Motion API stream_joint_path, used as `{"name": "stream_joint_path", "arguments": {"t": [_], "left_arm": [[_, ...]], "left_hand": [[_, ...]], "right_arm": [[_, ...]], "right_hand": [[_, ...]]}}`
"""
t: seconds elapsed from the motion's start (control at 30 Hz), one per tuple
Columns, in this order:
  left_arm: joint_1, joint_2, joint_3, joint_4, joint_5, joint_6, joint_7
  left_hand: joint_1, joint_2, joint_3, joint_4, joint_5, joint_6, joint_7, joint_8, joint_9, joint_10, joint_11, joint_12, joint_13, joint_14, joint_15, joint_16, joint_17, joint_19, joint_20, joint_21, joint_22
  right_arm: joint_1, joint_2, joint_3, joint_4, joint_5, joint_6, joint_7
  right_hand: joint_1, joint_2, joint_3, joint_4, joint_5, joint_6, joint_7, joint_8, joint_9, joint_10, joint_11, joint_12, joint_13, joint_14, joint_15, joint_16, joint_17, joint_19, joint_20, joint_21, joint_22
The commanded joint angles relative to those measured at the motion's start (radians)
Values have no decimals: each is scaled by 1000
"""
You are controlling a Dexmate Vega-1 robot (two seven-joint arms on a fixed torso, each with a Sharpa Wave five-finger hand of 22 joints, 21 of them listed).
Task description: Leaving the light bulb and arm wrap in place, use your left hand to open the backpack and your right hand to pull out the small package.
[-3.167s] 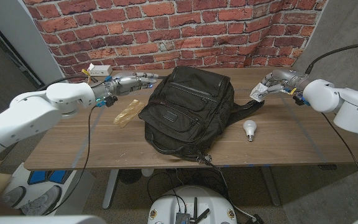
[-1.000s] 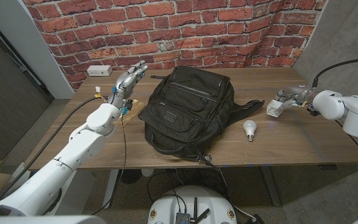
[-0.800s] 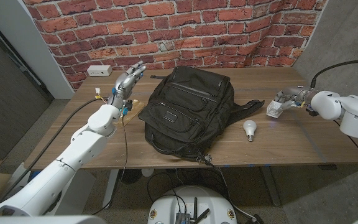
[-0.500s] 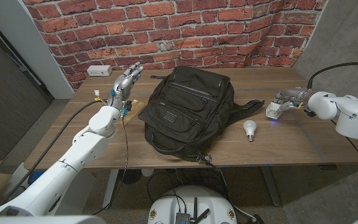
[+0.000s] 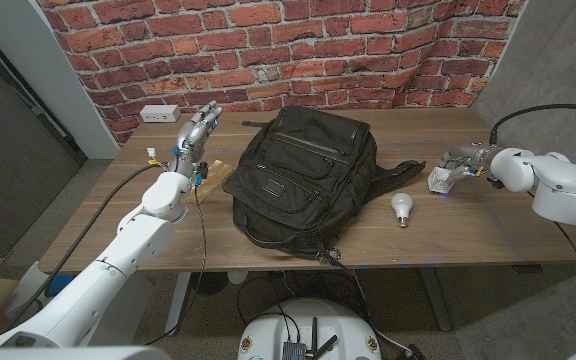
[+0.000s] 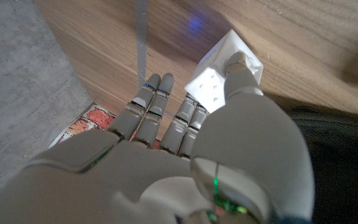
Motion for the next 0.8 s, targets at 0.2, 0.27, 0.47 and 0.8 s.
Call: {"name": "stream_joint_path", "arguments": {"t": [0.2,0.27,0.47,0.8], "left_arm": [[10,2,-13,-7,-1,9,21],[10,2,-13,-9,0,10,24],[11,2,-15,-12,1,10,26],[8,-2,-13,-8,7,3,26]], "left_hand": [[-2,12,5,-7,5,16,7,6,0,13,-1,7,0,16,-20,5,2,3,-52,9,1],[-2,13,6,-8,5,16,7,6,0,14,0,7,0,16,-19,5,2,4,-52,10,1],[-1,16,7,-11,5,18,8,6,0,16,-2,7,0,20,-18,5,1,7,-53,11,1],[0,20,10,-15,5,20,10,6,0,16,-2,6,0,24,-16,5,1,13,-52,12,1]], "right_arm": [[36,30,-28,14,-54,-9,75],[39,31,-31,16,-59,-10,84],[49,33,-37,21,-69,-6,108],[52,33,-33,25,-56,5,125]], "right_hand": [[7,6,-12,0,-4,-41,0,-18,2,-32,-4,-20,-3,-32,-161,-10,9,-8,-42,-2,4],[4,0,-16,0,-6,-59,-3,-26,1,-46,-2,-30,-5,-44,-160,-14,10,-10,-38,-2,4],[1,-13,-24,-1,-9,-96,4,-44,-3,-83,7,-48,-5,-70,-158,-24,12,-17,-28,-5,4],[-11,-35,-39,2,-16,-180,31,-85,-9,-178,34,-89,-12,-136,-134,-56,8,-35,-8,-9,4]]}}
